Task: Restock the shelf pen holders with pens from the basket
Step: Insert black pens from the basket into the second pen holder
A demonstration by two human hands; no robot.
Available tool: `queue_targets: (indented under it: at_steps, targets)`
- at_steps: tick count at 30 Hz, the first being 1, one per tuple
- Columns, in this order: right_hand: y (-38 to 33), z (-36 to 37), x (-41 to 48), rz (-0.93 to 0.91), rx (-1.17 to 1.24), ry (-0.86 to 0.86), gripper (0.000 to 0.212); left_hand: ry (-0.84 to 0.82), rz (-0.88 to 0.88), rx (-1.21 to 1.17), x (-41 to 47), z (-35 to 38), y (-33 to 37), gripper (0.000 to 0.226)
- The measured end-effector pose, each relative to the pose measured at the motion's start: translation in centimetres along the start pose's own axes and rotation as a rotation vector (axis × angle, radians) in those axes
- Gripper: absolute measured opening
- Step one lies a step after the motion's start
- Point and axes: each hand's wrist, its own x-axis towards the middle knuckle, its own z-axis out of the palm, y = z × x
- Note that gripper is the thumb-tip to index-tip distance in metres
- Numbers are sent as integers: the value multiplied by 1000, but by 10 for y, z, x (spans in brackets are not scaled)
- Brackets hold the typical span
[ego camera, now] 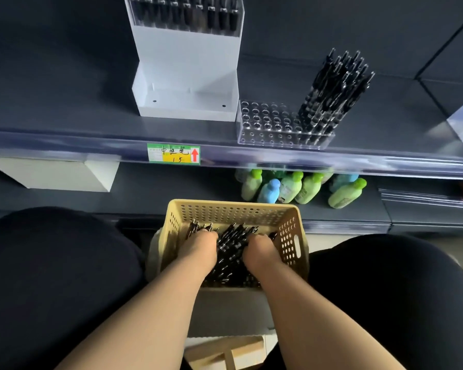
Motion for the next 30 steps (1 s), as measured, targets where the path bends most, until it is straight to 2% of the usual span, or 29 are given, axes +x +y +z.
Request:
queue_targets:
  at_steps: [2, 5, 9, 14, 17, 21, 25, 30]
  targets:
    - [2, 1, 7, 13, 191, 85, 29, -8, 11, 4, 6, 7, 3, 42]
    - [8, 6, 22, 157, 379, 151, 33, 31, 43, -20, 15, 16, 7, 44]
    - [9, 10, 32, 299, 738, 182, 32, 75, 37, -86, 25, 24, 9, 44]
    - [0, 10, 50, 376, 1012, 155, 31, 89, -4, -158, 34, 30, 14, 35]
    - [-6, 12, 53, 328, 988, 70, 22, 91, -38, -278, 38, 29, 17, 34]
    - [-2, 9, 49, 335, 1067, 64, 15, 107, -60, -367, 35, 23, 19, 35]
    - [-3, 5, 42, 355, 1304, 149, 22, 157, -94, -427, 27, 15, 17, 38]
    - [-10, -15, 21, 193, 1431, 412, 11, 247, -66, -554, 8, -5, 18, 44]
